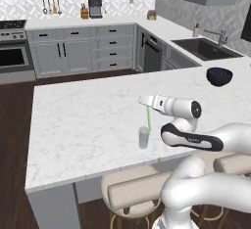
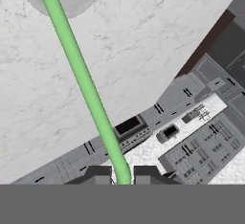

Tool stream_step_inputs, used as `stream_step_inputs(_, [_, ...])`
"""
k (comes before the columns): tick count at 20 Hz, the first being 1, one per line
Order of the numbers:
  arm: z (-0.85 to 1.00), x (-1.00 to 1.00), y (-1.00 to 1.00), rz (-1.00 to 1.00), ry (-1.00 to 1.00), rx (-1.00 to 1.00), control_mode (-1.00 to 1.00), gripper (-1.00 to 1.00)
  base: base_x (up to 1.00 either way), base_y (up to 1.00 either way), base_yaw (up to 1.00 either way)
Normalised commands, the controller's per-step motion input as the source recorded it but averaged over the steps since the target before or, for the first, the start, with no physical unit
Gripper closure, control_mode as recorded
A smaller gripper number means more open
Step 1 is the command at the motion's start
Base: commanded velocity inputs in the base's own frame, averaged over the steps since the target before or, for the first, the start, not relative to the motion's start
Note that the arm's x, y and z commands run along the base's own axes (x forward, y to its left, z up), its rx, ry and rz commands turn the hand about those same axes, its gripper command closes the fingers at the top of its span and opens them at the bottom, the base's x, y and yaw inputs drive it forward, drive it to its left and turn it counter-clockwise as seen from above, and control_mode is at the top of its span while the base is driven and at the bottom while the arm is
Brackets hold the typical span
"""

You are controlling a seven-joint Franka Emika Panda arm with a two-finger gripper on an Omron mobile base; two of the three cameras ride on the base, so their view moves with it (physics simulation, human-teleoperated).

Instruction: Take a straw from the drawer in front and place it inside the glass cup on the dining counter.

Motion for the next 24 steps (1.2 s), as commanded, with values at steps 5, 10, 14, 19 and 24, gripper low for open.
stream_step_inputs(5, [0.0,-0.2,0.0,0.0,0.0,0.01,-1.0,1.0,0.0,0.0,0.0])
stream_step_inputs(10, [0.08,-0.02,0.0,0.01,0.0,0.06,-1.0,1.0,0.0,0.0,0.0])
stream_step_inputs(14, [0.11,0.0,0.0,0.06,0.0,0.13,-1.0,1.0,0.0,0.0,0.0])
stream_step_inputs(19, [0.0,0.07,0.0,0.05,0.0,0.08,-1.0,1.0,0.0,0.0,0.0])
stream_step_inputs(24, [0.0,0.27,0.0,0.03,0.0,0.0,-1.0,1.0,0.0,0.0,0.0])
